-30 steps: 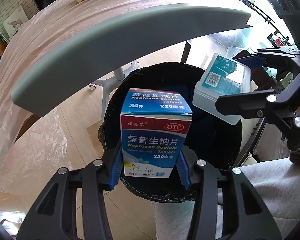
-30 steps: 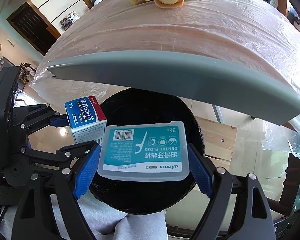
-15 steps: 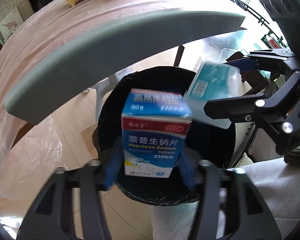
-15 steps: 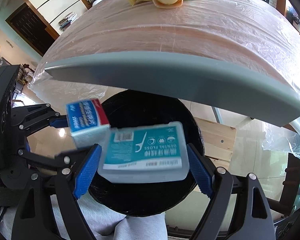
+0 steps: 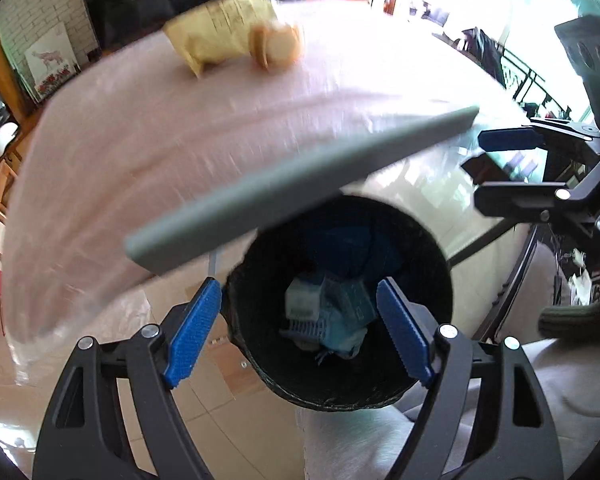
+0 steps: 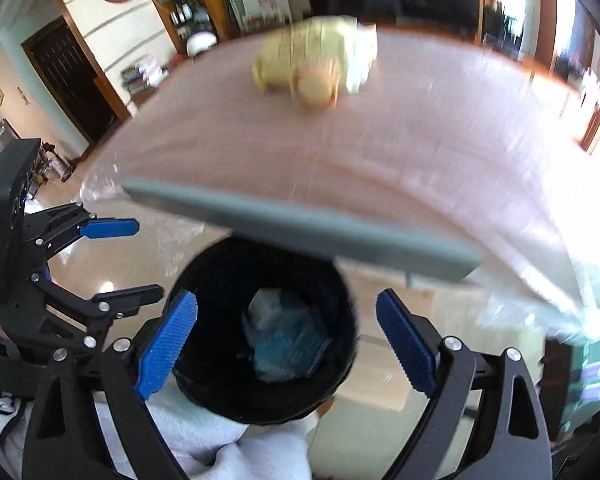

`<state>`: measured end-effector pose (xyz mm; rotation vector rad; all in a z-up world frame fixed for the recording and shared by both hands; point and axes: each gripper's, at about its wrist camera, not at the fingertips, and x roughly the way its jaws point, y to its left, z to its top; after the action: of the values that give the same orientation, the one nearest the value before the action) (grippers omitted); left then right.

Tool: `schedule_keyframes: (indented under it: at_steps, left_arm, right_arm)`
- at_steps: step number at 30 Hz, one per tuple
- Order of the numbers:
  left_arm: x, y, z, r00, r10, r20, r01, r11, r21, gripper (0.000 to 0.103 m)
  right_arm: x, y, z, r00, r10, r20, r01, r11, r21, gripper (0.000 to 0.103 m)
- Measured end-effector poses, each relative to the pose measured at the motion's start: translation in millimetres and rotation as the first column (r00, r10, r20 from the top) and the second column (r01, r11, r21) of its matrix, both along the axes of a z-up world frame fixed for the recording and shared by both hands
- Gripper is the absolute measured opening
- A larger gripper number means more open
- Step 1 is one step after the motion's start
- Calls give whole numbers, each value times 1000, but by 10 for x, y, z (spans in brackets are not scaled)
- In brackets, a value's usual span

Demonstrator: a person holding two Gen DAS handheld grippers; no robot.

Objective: Collect trash
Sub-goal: 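Open both tools to drop both boxes into the bin, then grasp the tan jar with the right tool while the left tool grasps the yellow paper bag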

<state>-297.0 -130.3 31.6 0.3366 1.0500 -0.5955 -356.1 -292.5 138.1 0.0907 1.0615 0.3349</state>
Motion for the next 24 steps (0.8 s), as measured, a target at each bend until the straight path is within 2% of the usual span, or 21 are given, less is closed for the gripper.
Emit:
schedule_keyframes:
  at_steps: [1, 4, 6, 8, 10, 12, 16, 24]
  left_arm:
    - [11, 21, 76, 1000, 6, 14, -6, 1000, -12, 81]
    - [90, 74, 321, 997, 41, 72, -38, 998, -44, 92]
    - [170, 115, 477, 990, 74, 121, -67, 996, -66, 93]
    - [304, 141, 635, 973, 139, 183, -126, 989, -81, 100]
    - [455, 148, 721, 958, 186, 216, -169, 981, -96, 100]
    - [622, 131, 785, 946, 222, 235, -202, 974, -107, 100]
    - [991, 61, 850, 941, 237, 243, -214, 970, -118, 101]
    - [1656, -109, 713, 985, 125, 117, -110, 986, -125, 101]
  right_arm:
    - [-19, -27, 85, 999, -7, 31, 7, 1000, -8, 92]
    - [8, -100, 381, 988, -52, 148, 56, 998, -23, 97]
    - [74, -95, 493, 978, -74, 195, 79, 997, -21, 99]
    - [162, -92, 566, 966, -100, 240, 109, 994, -26, 99]
    - [281, -39, 582, 959, -122, 256, 136, 990, -35, 99]
    - [413, -21, 549, 961, -123, 246, 131, 991, -17, 99]
    - [691, 112, 426, 970, -130, 205, 129, 991, 17, 99]
    - [1166, 346, 130, 982, -152, 112, 149, 988, 40, 99]
